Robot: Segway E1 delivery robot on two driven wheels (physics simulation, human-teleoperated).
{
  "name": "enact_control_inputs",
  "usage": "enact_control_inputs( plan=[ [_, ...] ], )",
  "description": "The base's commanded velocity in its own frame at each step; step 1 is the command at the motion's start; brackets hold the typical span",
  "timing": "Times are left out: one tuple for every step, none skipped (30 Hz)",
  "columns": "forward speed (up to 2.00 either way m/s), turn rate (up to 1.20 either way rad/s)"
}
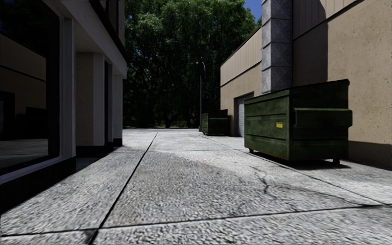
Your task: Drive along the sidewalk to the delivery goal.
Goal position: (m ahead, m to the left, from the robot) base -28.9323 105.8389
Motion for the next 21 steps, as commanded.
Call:
enact_control_inputs(
  plan=[
    [1.77, 0.0],
    [1.77, 0.0],
    [1.77, 0.0],
    [1.79, 0.0],
    [1.8, 0.0],
    [1.8, 0.0],
    [1.8, 0.0],
    [1.81, 0.0],
    [1.81, 0.0],
    [1.81, 0.0],
    [1.81, 0.0],
    [1.82, 0.0],
    [1.82, 0.0],
    [1.82, 0.0],
    [1.83, 0.0],
    [1.83, 0.0],
    [1.83, 0.0],
    [1.83, 0.0],
    [1.83, 0.0],
    [1.83, 0.0],
    [1.83, 0.0]
  ],
)
